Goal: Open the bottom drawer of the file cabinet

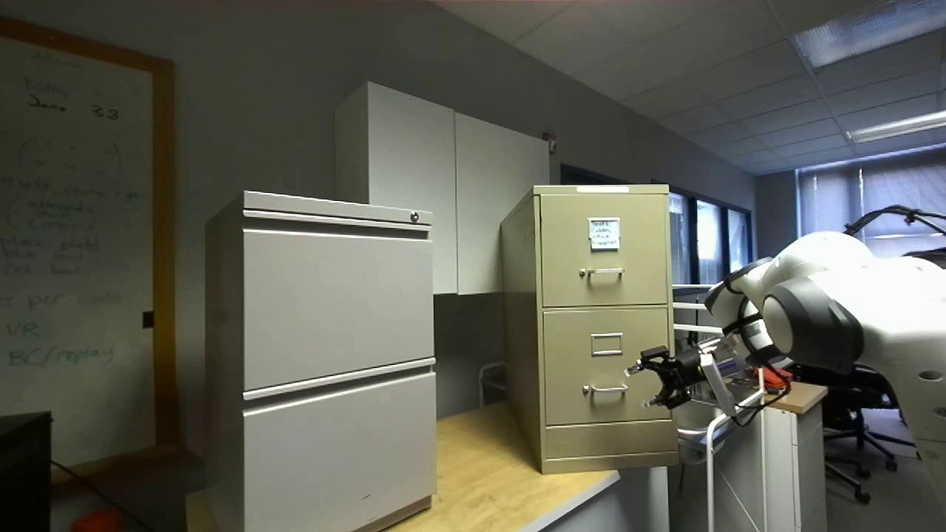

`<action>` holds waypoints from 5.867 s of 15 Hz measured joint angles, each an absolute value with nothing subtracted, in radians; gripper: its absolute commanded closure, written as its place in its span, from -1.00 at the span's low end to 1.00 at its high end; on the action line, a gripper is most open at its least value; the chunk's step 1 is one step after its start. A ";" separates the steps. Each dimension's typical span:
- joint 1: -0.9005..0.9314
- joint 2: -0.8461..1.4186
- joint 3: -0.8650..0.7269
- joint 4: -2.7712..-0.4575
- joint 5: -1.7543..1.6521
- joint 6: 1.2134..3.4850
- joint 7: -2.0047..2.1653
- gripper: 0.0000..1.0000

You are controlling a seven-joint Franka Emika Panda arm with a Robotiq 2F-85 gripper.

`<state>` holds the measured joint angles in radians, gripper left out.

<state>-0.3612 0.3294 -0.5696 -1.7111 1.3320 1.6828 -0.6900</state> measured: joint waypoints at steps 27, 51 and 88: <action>-0.606 0.658 -0.329 -1.247 1.229 1.719 -0.124 0.13; -0.445 0.519 -0.327 -1.350 0.884 2.028 -0.132 0.93; -0.435 0.332 -0.188 -1.723 1.172 2.551 -0.404 0.93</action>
